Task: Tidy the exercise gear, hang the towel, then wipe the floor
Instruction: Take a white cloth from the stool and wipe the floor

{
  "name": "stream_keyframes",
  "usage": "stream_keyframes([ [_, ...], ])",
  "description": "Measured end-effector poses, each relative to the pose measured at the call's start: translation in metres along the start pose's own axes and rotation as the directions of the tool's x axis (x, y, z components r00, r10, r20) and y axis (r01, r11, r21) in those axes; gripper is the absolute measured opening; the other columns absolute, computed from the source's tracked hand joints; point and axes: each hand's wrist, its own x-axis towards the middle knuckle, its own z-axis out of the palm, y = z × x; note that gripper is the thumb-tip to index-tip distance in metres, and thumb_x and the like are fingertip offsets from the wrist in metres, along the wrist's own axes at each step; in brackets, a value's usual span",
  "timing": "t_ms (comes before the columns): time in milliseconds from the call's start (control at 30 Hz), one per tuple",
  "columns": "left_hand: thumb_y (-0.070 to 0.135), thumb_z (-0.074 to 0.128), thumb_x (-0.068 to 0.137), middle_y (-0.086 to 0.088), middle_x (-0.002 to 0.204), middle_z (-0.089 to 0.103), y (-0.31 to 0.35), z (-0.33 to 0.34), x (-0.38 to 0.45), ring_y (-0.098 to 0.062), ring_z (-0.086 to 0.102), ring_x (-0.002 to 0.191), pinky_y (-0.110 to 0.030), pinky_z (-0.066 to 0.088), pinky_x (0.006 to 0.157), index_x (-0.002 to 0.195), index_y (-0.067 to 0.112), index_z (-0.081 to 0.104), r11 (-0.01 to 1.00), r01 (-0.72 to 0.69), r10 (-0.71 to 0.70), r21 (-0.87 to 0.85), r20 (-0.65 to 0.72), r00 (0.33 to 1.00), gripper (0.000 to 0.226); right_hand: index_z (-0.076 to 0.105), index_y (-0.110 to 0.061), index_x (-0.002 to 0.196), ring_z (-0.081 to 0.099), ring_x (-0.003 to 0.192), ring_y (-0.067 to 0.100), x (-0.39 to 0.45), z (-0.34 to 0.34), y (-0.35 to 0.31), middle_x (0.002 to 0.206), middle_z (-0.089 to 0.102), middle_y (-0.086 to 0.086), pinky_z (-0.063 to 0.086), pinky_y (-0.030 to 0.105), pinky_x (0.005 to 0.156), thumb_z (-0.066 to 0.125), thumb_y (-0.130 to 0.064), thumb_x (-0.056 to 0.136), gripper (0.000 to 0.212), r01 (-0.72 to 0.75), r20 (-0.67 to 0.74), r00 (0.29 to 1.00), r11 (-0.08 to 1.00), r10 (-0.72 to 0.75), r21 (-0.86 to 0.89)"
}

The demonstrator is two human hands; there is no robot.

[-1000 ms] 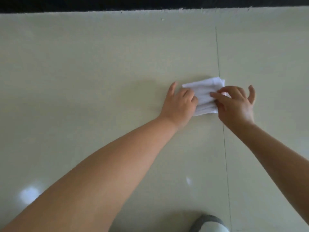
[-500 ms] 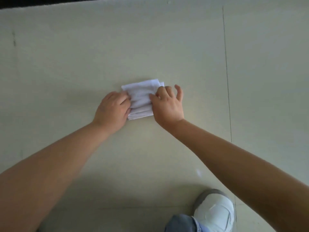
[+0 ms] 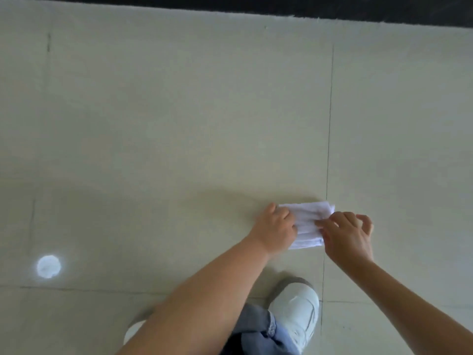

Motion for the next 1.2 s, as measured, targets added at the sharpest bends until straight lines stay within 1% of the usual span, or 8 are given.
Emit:
stream_keyframes([
  [100, 0.009, 0.046, 0.061, 0.003, 0.053, 0.062, -0.009, -0.04, 0.047, -0.016, 0.064, 0.058, -0.024, 0.04, 0.066, 0.047, 0.019, 0.069, 0.994, 0.09, -0.081, 0.057, -0.133, 0.988, 0.029, 0.074, -0.014, 0.074, 0.066, 0.078, 0.035, 0.049, -0.011, 0.022, 0.079, 0.069, 0.01, 0.034, 0.04, 0.085, 0.06, -0.008, 0.065, 0.018, -0.136, -0.087, 0.987, 0.99, 0.138, 0.03],
  [267, 0.007, 0.038, 0.096, -0.008, 0.131, 0.054, -0.073, -0.079, 0.075, -0.029, 0.044, 0.127, -0.035, 0.032, 0.105, 0.125, 0.008, 0.057, 0.95, 0.258, -0.249, 0.174, -0.071, 0.966, 0.035, 0.064, -0.015, 0.112, 0.045, 0.115, 0.029, 0.123, -0.025, -0.031, 0.12, 0.055, 0.01, 0.026, 0.036, 0.096, 0.048, -0.003, 0.084, 0.034, -0.238, -0.036, 0.969, 0.96, 0.246, 0.151],
  [500, 0.011, 0.044, 0.059, -0.012, 0.058, 0.061, -0.123, -0.037, -0.025, -0.026, 0.062, 0.049, -0.026, 0.039, 0.053, 0.052, 0.007, 0.06, 0.963, 0.058, -0.006, 0.265, -0.194, 0.981, 0.018, 0.062, -0.008, 0.099, 0.052, 0.105, 0.027, 0.073, -0.015, -0.108, 0.107, 0.059, 0.008, 0.034, 0.033, 0.095, 0.056, -0.001, 0.076, 0.025, -0.007, 0.08, 0.997, 1.0, 0.007, 0.0],
  [600, 0.013, 0.041, 0.063, -0.007, 0.055, 0.059, -0.098, -0.009, -0.056, -0.024, 0.062, 0.051, -0.032, 0.03, 0.063, 0.053, 0.012, 0.061, 0.956, -0.038, 0.087, 0.29, -0.157, 0.984, 0.022, 0.063, -0.017, 0.053, 0.061, 0.054, 0.02, 0.031, -0.005, -0.103, 0.057, 0.06, -0.001, 0.049, 0.021, 0.063, 0.081, -0.009, 0.025, 0.034, 0.235, 0.09, 0.97, 0.969, -0.228, -0.08],
  [767, 0.024, 0.058, 0.057, 0.002, 0.049, 0.06, -0.03, 0.004, -0.053, -0.017, 0.064, 0.053, -0.029, 0.035, 0.069, 0.044, 0.015, 0.064, 0.961, -0.201, 0.214, 0.188, -0.05, 0.976, 0.017, 0.059, -0.02, 0.045, 0.059, 0.045, 0.018, -0.026, -0.014, -0.068, 0.048, 0.055, -0.004, 0.053, 0.025, 0.056, 0.082, -0.011, 0.012, 0.04, 0.358, 0.27, 0.916, 0.909, -0.297, -0.215],
  [900, 0.028, 0.065, 0.078, -0.003, 0.105, 0.068, 0.01, 0.0, -0.036, -0.021, 0.06, 0.109, -0.028, 0.039, 0.098, 0.098, 0.017, 0.072, 0.986, -0.146, 0.134, 0.085, 0.13, 0.982, 0.023, 0.057, -0.02, 0.042, 0.056, 0.042, 0.016, -0.047, -0.027, -0.044, 0.045, 0.052, -0.006, 0.051, 0.024, 0.052, 0.081, -0.01, 0.009, 0.042, 0.306, 0.299, 0.925, 0.927, -0.235, -0.218],
  [1000, 0.022, 0.083, 0.034, -0.001, 0.058, 0.066, 0.017, 0.007, -0.037, -0.019, 0.067, 0.062, -0.02, 0.05, 0.07, 0.049, 0.016, 0.068, 0.977, -0.186, 0.19, 0.103, -0.027, 0.982, 0.022, 0.057, -0.022, 0.044, 0.055, 0.043, 0.014, -0.053, -0.02, -0.027, 0.046, 0.051, -0.008, 0.05, 0.021, 0.052, 0.08, -0.012, 0.011, 0.042, 0.361, 0.32, 0.904, 0.908, -0.283, -0.215],
  [1200, 0.01, 0.034, 0.056, -0.001, 0.046, 0.054, 0.03, 0.015, -0.019, -0.018, 0.058, 0.046, -0.027, 0.027, 0.063, 0.038, 0.017, 0.056, 0.978, -0.15, 0.169, 0.145, -0.122, 0.978, 0.029, 0.061, -0.021, 0.051, 0.062, 0.052, 0.017, -0.052, 0.002, 0.005, 0.054, 0.058, -0.005, 0.053, 0.028, 0.061, 0.083, -0.013, 0.022, 0.038, 0.285, 0.256, 0.937, 0.946, -0.239, -0.157],
])
